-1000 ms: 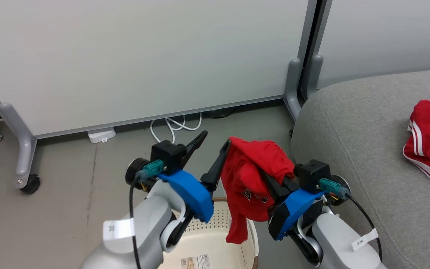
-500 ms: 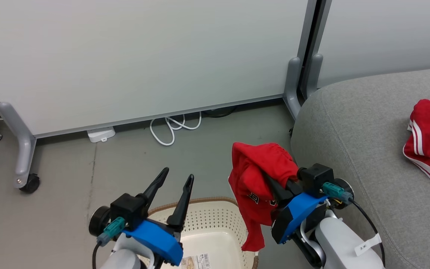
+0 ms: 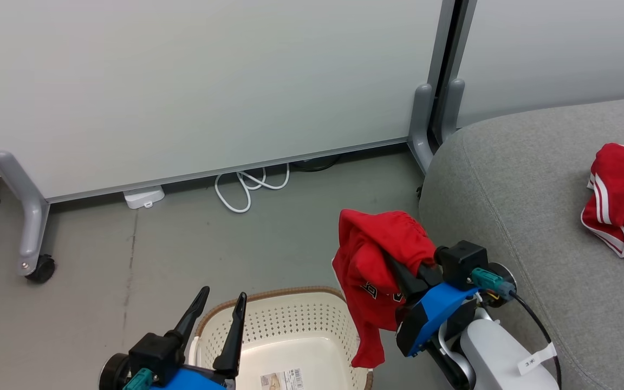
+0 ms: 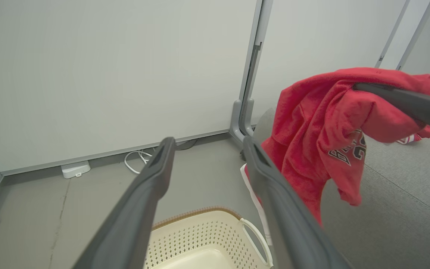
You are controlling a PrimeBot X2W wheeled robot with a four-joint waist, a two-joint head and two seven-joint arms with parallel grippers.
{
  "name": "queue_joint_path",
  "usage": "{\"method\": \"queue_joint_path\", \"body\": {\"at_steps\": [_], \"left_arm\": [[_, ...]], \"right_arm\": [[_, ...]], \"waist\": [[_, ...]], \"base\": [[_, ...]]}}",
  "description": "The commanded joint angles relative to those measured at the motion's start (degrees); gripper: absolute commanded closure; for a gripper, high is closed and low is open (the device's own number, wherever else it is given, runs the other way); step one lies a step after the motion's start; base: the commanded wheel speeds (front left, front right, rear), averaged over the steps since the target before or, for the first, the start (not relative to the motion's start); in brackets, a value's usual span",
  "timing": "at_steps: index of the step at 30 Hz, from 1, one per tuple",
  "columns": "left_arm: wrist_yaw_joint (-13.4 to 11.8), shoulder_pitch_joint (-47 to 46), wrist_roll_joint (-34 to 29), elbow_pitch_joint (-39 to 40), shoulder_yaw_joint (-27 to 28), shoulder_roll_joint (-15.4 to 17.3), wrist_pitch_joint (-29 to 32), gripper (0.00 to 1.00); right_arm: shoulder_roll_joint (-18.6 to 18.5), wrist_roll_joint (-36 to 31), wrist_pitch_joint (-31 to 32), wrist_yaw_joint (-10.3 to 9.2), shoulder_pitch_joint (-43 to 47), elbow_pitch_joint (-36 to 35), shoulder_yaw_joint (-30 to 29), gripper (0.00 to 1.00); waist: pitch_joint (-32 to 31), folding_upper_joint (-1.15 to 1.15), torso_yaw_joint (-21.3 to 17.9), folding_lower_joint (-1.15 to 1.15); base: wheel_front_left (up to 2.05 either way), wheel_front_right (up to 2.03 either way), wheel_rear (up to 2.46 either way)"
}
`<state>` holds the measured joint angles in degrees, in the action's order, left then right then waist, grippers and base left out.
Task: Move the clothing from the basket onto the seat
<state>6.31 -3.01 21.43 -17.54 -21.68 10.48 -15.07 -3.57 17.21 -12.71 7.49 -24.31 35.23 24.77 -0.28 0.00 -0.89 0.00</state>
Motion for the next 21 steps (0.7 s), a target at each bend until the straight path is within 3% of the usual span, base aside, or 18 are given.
{"method": "queue_joint_path", "body": {"at_steps": [1,11,21], "left_arm": [[0.39,0.93,-0.83,0.59,1.01,-0.33,-0.15,0.0],[1.23,2.09,-3.09,1.01,3.23,-2.09,-0.15,0.0],[1.35,1.3,-2.75,1.39,1.9,-2.53,-0.16,0.0]], "right_arm": [[-0.28,-0.1,-0.04,0.01,0.67,-0.49,-0.37,1.0],[-0.21,-0.35,0.35,0.01,1.26,-1.46,-1.28,1.0],[-0.37,-0.65,0.73,0.01,1.39,-2.2,-1.78,1.0]], "waist": [[0.04,0.0,0.13,0.0],[0.14,0.0,-0.08,0.0],[0.54,0.0,-4.84,0.0]], "base": [[0.0,0.0,0.0],[0.0,0.0,0.0],[0.0,0.0,0.0]]}}
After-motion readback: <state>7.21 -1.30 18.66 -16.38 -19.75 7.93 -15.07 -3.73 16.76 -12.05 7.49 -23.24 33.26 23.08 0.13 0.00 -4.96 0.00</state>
